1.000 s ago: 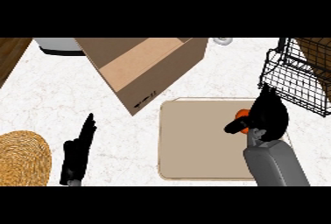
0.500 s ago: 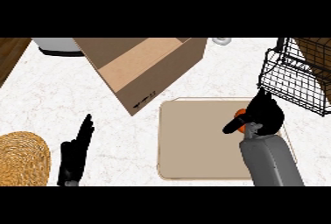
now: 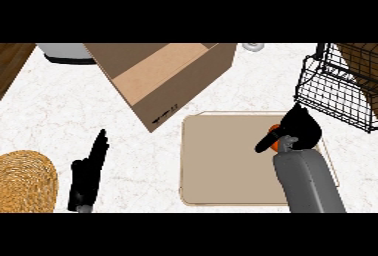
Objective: Pick the squash from the tray and place it in the tiered basket
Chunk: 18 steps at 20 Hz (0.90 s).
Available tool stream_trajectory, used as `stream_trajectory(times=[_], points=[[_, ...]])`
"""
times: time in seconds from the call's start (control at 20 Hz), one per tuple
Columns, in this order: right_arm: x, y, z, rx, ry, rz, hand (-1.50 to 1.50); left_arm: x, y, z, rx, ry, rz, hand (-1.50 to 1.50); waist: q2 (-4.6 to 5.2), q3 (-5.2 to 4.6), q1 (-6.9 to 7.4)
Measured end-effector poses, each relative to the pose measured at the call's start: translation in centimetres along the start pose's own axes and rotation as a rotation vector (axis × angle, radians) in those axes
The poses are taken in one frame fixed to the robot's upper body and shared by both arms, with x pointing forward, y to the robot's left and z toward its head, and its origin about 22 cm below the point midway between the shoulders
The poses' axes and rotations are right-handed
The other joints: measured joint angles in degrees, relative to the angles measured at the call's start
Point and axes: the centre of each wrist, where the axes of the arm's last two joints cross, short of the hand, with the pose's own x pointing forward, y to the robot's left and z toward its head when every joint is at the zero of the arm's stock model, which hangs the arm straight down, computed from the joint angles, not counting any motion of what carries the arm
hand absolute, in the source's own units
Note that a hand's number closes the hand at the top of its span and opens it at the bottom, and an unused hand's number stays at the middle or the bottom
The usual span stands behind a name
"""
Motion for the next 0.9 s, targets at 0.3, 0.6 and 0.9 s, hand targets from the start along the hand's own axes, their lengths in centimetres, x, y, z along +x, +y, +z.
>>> stream_trajectory(times=[0.3, 0.6, 0.9], points=[[-0.5, 0.8, -1.2, 0.053, 0.03, 0.005, -1.5, 0.1, -0.2, 0.1, -0.004, -0.001, 0.001, 0.0, 0.0, 0.0, -0.05], [-1.1, 1.1, -2.1, 0.089, 0.053, -0.006, -1.5, 0.0, -0.1, 0.5, 0.001, 0.0, 0.001, 0.0, -0.03, 0.0, -0.11], [-1.4, 2.4, -2.6, 0.104, 0.066, 0.016, 1.5, 0.0, -0.1, 0.3, 0.002, 0.001, 0.0, 0.0, 0.0, 0.0, -0.09]])
